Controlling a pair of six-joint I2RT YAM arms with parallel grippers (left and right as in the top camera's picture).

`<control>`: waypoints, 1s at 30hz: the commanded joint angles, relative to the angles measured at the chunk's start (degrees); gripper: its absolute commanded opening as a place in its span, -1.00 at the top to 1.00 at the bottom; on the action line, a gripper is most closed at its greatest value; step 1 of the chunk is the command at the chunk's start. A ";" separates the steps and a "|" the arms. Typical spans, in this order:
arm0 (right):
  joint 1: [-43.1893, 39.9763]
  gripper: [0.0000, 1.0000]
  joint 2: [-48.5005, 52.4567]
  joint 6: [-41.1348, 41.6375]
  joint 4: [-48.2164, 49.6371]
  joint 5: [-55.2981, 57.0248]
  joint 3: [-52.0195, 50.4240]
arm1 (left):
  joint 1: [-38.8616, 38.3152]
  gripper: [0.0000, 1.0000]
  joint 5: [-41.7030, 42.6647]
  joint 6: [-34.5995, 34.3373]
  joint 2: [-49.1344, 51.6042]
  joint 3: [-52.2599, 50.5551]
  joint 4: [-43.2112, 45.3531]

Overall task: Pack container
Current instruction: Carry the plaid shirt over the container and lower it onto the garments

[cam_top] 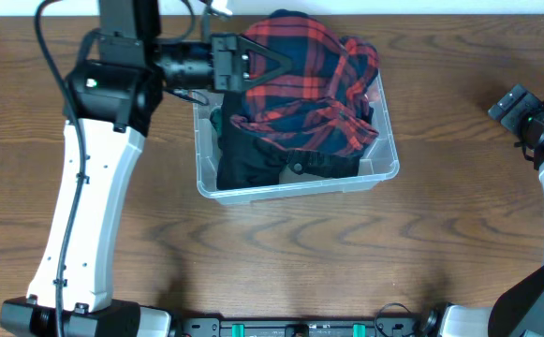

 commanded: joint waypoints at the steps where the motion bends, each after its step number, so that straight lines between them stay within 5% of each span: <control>1: -0.15 -0.98 0.28 0.74 -0.04 0.59 0.94 | -1.95 0.88 -8.02 0.85 0.35 -0.66 0.50; 14: -0.15 -0.99 0.28 0.74 -0.07 0.59 0.94 | -7.56 0.88 -12.70 -13.00 9.90 -0.66 17.84; 30: -0.15 -0.99 0.28 0.72 -0.07 0.59 0.94 | -7.50 0.88 -21.97 -12.92 13.25 -5.18 12.26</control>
